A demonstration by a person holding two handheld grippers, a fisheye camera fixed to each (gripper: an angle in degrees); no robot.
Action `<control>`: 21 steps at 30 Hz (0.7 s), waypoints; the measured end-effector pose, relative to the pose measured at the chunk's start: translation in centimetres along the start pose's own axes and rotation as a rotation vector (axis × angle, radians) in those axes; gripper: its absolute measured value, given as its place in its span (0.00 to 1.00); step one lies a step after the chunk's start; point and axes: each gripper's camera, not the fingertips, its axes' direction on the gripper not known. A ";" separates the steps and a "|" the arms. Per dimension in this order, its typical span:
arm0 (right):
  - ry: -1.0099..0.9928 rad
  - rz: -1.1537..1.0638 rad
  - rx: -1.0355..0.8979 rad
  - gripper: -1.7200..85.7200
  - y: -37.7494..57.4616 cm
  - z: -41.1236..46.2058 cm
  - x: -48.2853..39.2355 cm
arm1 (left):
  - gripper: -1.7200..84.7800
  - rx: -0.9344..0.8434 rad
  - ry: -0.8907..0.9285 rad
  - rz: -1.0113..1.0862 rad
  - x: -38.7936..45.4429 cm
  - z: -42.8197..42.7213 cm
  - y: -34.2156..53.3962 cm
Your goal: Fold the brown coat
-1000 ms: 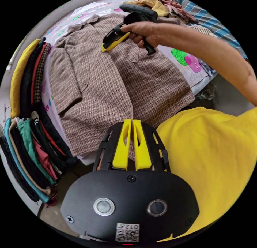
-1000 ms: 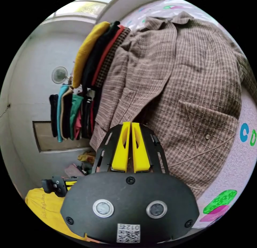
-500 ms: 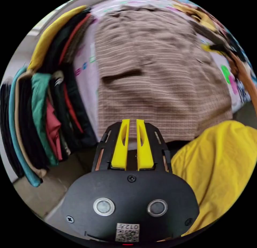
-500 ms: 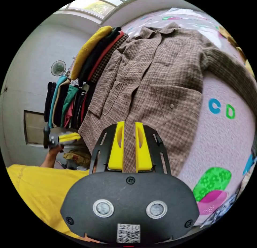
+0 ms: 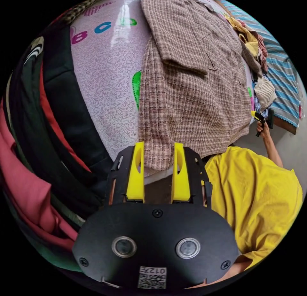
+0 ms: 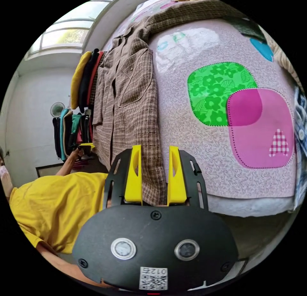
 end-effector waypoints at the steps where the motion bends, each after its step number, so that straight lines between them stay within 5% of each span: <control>1: -0.031 -0.018 -0.022 0.15 -0.6 0.8 -0.3 | 0.13 -0.019 -0.020 0.011 0.4 -0.4 -0.1; 7: 0.000 -0.126 -0.157 0.06 -3.1 3.8 -2.1 | 0.05 -0.105 -0.179 0.004 3.3 -1.7 -0.3; 21: 0.109 -0.072 -0.232 0.04 -6.2 2.4 1.9 | 0.03 -0.042 0.246 -0.221 4.8 0.1 7.6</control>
